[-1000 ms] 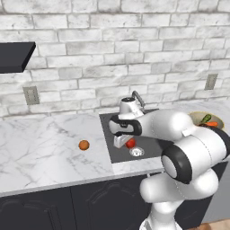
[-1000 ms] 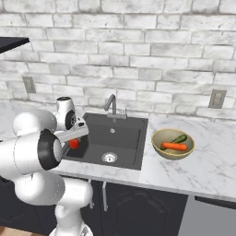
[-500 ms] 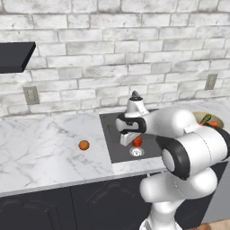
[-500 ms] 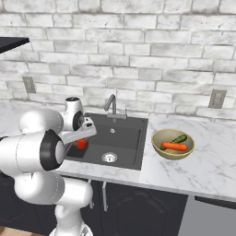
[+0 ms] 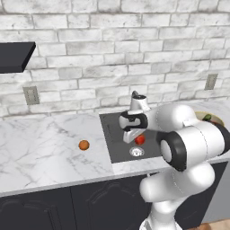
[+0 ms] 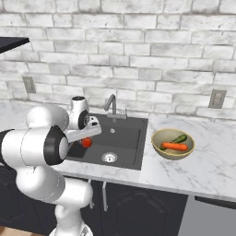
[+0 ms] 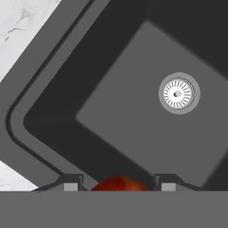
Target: There is a mixed pile of frozen fruits and vegetables on the counter. Locate all the frozen vegetables and place the items in a bowl on the counter. Take all the frozen fruits and defrost them in a running sink.
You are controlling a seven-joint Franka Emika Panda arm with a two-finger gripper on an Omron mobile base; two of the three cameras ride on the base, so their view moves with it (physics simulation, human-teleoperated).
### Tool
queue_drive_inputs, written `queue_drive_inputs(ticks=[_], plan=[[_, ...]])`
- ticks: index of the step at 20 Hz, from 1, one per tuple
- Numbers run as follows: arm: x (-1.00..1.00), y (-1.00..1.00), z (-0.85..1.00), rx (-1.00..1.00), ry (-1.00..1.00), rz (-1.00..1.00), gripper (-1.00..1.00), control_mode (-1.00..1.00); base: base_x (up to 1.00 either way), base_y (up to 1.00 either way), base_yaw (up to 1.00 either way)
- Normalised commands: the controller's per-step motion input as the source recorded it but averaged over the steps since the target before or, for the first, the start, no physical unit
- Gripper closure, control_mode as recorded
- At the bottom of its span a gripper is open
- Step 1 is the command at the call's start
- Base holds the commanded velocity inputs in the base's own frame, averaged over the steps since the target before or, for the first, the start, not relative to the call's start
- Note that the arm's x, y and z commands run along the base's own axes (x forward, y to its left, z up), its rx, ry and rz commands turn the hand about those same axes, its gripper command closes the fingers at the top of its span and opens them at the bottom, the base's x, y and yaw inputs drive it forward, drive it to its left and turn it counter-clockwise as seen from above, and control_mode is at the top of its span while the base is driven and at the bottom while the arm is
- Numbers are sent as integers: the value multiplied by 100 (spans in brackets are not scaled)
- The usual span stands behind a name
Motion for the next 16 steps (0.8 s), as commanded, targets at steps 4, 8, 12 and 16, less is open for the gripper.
queue_drive_inputs(ticks=[4, 8, 12, 16], plan=[[13, -13, -8, 0, 0, -2, 100, -100, 0, 0, 0], [10, -9, -18, 0, 0, -1, 100, -100, 0, 0, 0], [8, -12, -17, 0, 0, -1, 100, -100, 0, 0, 0], [8, -15, -13, 0, 0, -2, 100, -100, 0, 0, 0]])
